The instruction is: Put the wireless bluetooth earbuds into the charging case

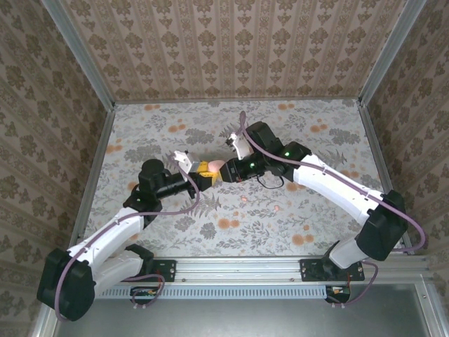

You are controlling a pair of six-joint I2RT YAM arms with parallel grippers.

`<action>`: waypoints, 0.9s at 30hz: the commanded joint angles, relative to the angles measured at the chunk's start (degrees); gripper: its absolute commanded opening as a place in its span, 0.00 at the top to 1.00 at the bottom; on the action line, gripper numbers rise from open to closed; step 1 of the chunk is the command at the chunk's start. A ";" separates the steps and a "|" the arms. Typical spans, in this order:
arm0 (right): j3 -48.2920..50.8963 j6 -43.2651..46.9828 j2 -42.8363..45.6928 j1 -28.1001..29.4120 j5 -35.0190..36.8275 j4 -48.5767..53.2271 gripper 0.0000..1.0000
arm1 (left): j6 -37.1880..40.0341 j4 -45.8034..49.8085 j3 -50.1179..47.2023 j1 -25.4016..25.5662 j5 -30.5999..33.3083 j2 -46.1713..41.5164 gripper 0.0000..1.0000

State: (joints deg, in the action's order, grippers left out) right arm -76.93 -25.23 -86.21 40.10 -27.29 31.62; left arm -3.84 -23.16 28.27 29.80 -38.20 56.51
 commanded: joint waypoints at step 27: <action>-3.13 -3.04 0.13 -4.86 -0.57 -0.67 0.74 | -0.35 0.27 -1.22 -0.67 -1.98 0.05 0.82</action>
State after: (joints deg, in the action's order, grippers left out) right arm -82.52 -25.19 -89.56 35.62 -28.88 33.65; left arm -3.05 -21.04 27.77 29.89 -39.66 56.51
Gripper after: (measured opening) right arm 0.253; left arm 0.313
